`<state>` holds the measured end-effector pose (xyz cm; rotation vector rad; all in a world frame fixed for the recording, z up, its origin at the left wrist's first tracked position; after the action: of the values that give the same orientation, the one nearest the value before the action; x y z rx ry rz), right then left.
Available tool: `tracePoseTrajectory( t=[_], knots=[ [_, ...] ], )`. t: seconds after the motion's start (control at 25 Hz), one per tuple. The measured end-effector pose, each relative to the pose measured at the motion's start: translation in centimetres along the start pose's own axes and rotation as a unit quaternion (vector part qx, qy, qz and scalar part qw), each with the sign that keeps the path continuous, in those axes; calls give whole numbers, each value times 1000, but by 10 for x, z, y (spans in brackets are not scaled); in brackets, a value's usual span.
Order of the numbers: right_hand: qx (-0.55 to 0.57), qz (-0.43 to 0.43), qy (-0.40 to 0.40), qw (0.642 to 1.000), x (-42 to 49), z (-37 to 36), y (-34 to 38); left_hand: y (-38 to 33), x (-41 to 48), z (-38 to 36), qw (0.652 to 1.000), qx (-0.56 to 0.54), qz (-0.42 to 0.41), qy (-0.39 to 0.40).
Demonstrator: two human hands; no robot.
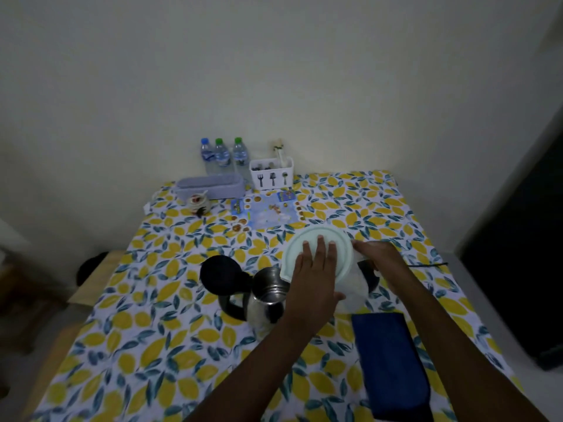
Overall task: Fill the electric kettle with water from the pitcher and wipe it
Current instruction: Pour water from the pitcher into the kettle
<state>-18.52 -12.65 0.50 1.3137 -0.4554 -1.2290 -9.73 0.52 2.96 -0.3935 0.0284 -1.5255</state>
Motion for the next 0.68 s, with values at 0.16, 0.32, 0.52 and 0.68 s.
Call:
tracePoseTrajectory(
  t=[0.16,0.32,0.52,0.68],
  knots=[
    [-78,44,19,996,-2,-15,30,12,-11,5,997,-61,49,-26],
    [-141,61,25,988,-2,-27,47,22,-15,0,993,-91,71,-21],
    [-202,79,21,976,0,-38,59,29,-20,-2,988,-121,91,-41],
    [-253,96,34,962,-1,-49,69,32,-22,-2,979,-156,116,-56]
  ],
)
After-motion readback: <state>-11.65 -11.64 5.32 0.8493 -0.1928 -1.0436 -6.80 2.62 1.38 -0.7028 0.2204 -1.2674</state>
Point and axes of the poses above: each hand's wrist, its own x-axis towards the middle knuckle, its own z-axis out of the back of the hand, y = z × x, the point moved 10 cm from there along x, towards the middle knuckle, and after that the axes turned 9 degrees about -z, right-handed, at the moved point
